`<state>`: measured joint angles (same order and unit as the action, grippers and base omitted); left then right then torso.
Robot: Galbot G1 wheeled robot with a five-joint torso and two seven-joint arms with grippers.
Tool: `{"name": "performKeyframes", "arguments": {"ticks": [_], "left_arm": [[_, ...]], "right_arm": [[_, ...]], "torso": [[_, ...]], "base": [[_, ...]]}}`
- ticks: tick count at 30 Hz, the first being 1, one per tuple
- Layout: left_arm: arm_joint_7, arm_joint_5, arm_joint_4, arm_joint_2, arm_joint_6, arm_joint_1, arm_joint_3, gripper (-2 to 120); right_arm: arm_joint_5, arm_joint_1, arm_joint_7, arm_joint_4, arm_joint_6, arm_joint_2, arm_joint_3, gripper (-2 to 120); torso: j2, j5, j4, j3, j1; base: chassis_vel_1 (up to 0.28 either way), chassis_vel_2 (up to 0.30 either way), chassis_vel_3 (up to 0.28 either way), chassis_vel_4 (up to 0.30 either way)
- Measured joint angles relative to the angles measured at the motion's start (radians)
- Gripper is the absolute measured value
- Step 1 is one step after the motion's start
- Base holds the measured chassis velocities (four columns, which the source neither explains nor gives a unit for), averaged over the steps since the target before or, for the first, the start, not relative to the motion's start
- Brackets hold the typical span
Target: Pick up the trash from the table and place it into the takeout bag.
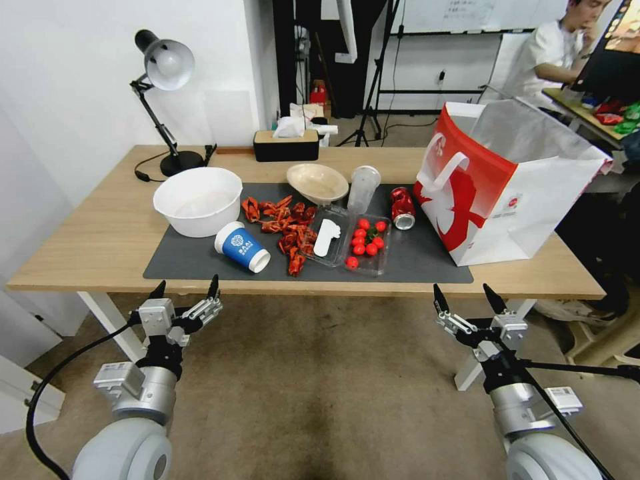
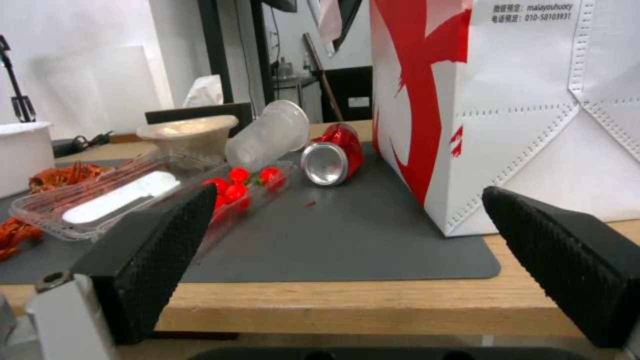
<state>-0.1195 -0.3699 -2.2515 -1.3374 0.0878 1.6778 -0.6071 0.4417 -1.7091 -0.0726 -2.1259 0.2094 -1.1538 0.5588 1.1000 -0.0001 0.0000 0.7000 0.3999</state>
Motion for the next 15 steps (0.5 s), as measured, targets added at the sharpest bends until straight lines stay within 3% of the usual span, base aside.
{"name": "performKeyframes", "arguments": {"ticks": [15], "left_arm": [[0.001,0.000,0.011,-0.003,-0.001,-0.007,0.005,100]], "right_arm": [[-0.004,0.084,-0.004,0.025,-0.006,0.036,-0.059,100]], "torso": [[0.000,0.0000,0.0000,0.000,0.000]], "base": [[0.000,0.000,0.000,0.000]]}}
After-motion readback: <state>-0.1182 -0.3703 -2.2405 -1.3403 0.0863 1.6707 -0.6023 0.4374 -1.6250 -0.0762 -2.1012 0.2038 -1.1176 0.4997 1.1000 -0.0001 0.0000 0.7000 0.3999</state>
